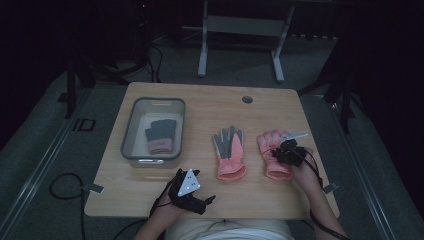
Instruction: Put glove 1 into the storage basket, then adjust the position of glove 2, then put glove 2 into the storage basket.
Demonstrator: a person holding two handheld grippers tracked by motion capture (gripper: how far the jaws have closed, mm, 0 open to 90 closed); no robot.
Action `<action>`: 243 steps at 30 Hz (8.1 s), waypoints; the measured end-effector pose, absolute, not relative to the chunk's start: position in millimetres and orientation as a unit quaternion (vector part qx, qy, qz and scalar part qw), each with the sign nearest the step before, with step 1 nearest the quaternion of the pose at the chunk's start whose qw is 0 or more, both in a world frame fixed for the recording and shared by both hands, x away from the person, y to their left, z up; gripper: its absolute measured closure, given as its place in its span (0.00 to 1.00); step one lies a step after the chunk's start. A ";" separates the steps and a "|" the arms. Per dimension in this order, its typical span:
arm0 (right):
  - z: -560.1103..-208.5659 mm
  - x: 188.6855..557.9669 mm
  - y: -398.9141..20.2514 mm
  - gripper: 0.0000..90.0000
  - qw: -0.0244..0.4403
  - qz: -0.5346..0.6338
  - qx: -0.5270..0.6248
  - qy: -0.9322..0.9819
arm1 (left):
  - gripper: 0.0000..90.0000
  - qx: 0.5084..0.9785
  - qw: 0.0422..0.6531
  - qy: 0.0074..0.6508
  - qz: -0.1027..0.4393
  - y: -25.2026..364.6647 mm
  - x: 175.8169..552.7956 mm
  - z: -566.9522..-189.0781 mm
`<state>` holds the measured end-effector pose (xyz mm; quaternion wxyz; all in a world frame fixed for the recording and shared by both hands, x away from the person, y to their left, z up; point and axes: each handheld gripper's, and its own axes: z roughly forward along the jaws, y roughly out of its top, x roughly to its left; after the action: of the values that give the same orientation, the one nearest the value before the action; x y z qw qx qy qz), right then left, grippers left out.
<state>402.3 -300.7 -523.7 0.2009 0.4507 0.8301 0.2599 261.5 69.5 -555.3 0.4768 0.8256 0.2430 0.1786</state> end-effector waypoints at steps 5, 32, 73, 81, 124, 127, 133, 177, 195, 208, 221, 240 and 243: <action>-519.4 398.9 -298.7 0.95 0.206 0.268 0.476 0.812 | 0.03 0.825 0.478 0.244 0.178 69.9 261.8 -555.2; -400.4 376.6 -174.4 0.96 0.239 0.365 0.447 0.781 | 0.03 0.819 0.487 0.244 0.178 73.0 261.6 -552.9; -468.7 382.3 -145.0 0.74 0.189 0.328 0.452 0.807 | 0.04 0.819 0.488 0.249 0.172 71.3 262.3 -545.6; -446.7 393.0 -180.5 0.73 0.193 0.359 0.456 0.791 | 0.05 0.806 0.497 0.277 0.163 58.0 273.2 -519.2; -531.5 429.4 -208.9 0.66 -0.016 0.381 0.478 0.791 | 0.75 0.757 0.430 0.482 -0.092 26.9 426.7 -550.6; -529.4 427.1 -208.1 0.71 -0.015 0.385 0.481 0.787 | 0.80 0.755 0.435 0.482 -0.090 26.2 425.1 -547.4; -518.7 422.8 -210.4 0.74 -0.017 0.409 0.487 0.771 | 0.83 0.758 0.445 0.469 -0.081 27.0 421.3 -525.6; -391.9 435.5 -97.9 0.74 0.012 0.488 0.366 0.792 | 0.84 0.726 0.495 0.477 0.034 148.9 395.9 -393.0; -399.4 456.1 -7.9 0.74 -0.010 0.469 0.326 0.821 | 0.84 0.692 0.494 0.524 0.053 229.2 390.9 -409.2; -425.5 479.4 35.2 0.74 -0.021 0.425 0.326 0.844 | 0.84 0.672 0.479 0.563 0.049 256.1 404.0 -444.8; -467.2 492.3 49.5 0.74 -0.027 0.374 0.358 0.855 | 0.84 0.681 0.424 0.596 0.046 252.0 418.7 -480.7; -478.4 495.3 58.6 0.70 -0.021 0.322 0.376 0.868 | 0.79 0.707 0.332 0.621 0.066 234.8 425.4 -483.3; -479.1 493.9 58.7 0.69 -0.018 0.316 0.376 0.871 | 0.78 0.710 0.326 0.621 0.068 233.4 425.9 -483.5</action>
<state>493.9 58.7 -479.1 -0.0180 0.3761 0.8707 0.3165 425.9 233.4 -483.5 0.3262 0.7097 0.6207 0.0679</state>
